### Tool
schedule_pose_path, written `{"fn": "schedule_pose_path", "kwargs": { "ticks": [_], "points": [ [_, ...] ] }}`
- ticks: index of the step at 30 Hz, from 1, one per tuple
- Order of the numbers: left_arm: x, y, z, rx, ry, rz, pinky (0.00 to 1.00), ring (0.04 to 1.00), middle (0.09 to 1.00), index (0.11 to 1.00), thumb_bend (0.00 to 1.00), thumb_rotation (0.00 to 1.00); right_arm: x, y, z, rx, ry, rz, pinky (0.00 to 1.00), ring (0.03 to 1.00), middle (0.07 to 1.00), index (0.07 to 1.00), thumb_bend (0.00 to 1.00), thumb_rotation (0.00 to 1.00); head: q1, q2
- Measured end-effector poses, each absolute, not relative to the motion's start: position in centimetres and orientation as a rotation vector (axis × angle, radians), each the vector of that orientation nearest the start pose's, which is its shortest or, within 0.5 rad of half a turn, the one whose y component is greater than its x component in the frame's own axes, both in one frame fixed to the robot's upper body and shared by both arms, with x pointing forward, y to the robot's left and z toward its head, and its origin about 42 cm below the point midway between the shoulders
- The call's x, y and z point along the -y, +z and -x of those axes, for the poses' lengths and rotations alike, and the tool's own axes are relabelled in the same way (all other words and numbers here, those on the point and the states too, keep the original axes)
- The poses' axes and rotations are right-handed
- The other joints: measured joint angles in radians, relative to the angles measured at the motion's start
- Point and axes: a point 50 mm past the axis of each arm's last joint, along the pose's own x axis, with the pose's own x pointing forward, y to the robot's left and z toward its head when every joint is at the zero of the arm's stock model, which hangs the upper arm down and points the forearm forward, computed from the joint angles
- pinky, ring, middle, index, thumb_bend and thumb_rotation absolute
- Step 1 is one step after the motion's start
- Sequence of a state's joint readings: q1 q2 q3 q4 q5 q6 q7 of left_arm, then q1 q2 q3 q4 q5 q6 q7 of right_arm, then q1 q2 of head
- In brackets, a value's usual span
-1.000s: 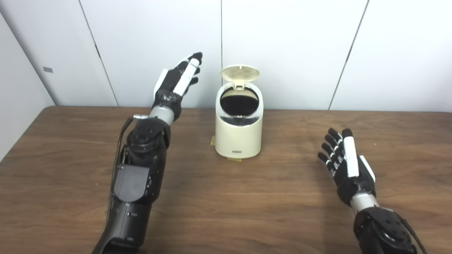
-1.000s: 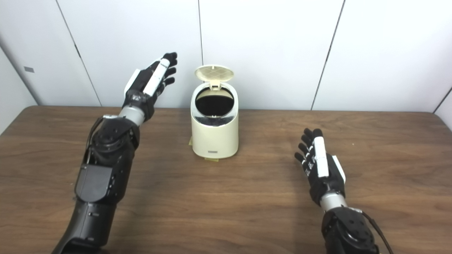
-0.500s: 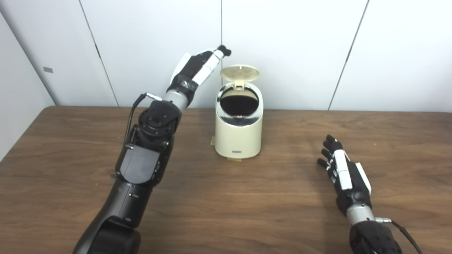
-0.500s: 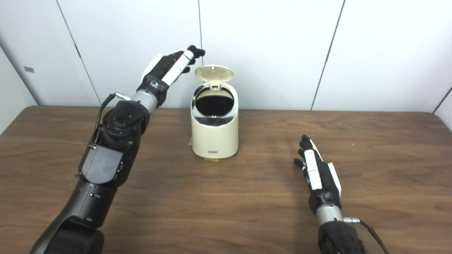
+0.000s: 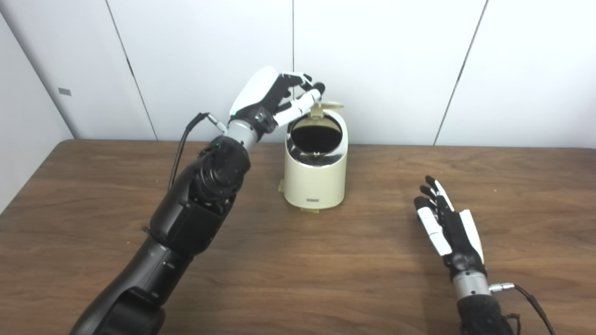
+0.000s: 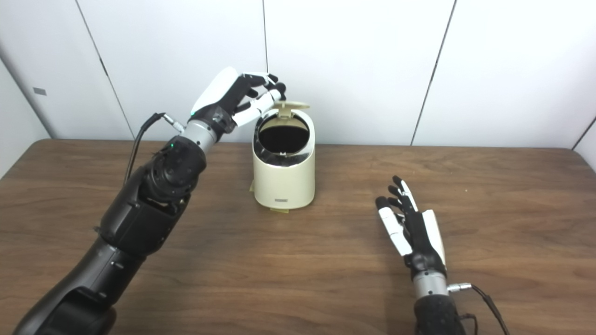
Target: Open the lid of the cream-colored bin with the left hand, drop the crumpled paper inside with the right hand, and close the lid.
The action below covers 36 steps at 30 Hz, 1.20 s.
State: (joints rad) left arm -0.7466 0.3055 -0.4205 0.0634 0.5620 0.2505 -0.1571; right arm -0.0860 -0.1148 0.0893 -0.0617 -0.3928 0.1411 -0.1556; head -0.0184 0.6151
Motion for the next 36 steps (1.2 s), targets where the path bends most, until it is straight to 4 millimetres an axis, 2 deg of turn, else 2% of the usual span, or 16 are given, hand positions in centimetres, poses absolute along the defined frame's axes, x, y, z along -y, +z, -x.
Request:
{"fn": "schedule_pose_path", "kwargs": {
  "ticks": [6, 8, 11, 15, 18, 21, 29, 36],
  "points": [
    [-14.4, 31.0, -44.3, 0.538, -0.296, -1.247, 0.85, 0.908, 0.845, 0.58, 0.47, 0.99, 22.3, 13.1, -30.9, 0.078, -0.102, 0.573, 0.82, 0.881, 0.919, 0.982, 0.51, 1.0, -0.006, 0.008],
    [-14.1, 31.0, -43.9, 0.571, -0.302, -1.291, 0.84, 0.901, 0.842, 0.583, 0.48, 0.99, 22.2, 13.1, -30.9, 0.086, -0.099, 0.613, 0.8, 0.883, 0.925, 0.993, 0.5, 1.0, -0.006, 0.011],
    [-13.7, 30.5, -43.6, 0.606, -0.332, -1.393, 0.88, 0.916, 0.848, 0.604, 0.51, 1.0, 22.2, 12.8, -30.8, 0.121, -0.075, 0.74, 0.81, 0.906, 0.924, 1.0, 0.5, 0.98, -0.006, 0.011],
    [-13.8, 29.3, -43.2, 0.612, -0.369, -1.499, 0.89, 0.908, 0.83, 0.594, 0.51, 0.92, 22.7, 12.6, -30.8, 0.157, -0.063, 0.863, 0.85, 0.947, 0.947, 1.0, 0.54, 1.0, -0.011, 0.011],
    [-13.9, 28.4, -43.0, 0.634, -0.371, -1.535, 0.9, 0.907, 0.828, 0.577, 0.51, 0.89, 22.8, 12.6, -30.8, 0.157, -0.065, 0.887, 0.85, 0.967, 0.971, 1.0, 0.55, 0.99, -0.008, 0.014],
    [-13.9, 27.9, -42.9, 0.653, -0.369, -1.567, 0.93, 0.926, 0.846, 0.585, 0.51, 0.93, 22.8, 12.6, -30.8, 0.157, -0.063, 0.897, 0.85, 0.977, 0.981, 1.0, 0.55, 0.99, -0.011, 0.014],
    [-14.3, 26.6, -42.4, 0.652, -0.344, -1.598, 0.93, 0.922, 0.849, 0.616, 0.52, 0.99, 22.8, 12.6, -30.7, 0.156, -0.063, 0.899, 0.83, 0.971, 0.968, 1.0, 0.54, 1.0, -0.011, 0.02],
    [-14.6, 25.9, -42.1, 0.636, -0.34, -1.599, 0.94, 0.938, 0.866, 0.668, 0.51, 1.0, 23.1, 12.6, -30.4, 0.151, -0.065, 0.9, 0.83, 0.963, 0.952, 1.0, 0.54, 1.0, -0.014, 0.023]
  ]
}}
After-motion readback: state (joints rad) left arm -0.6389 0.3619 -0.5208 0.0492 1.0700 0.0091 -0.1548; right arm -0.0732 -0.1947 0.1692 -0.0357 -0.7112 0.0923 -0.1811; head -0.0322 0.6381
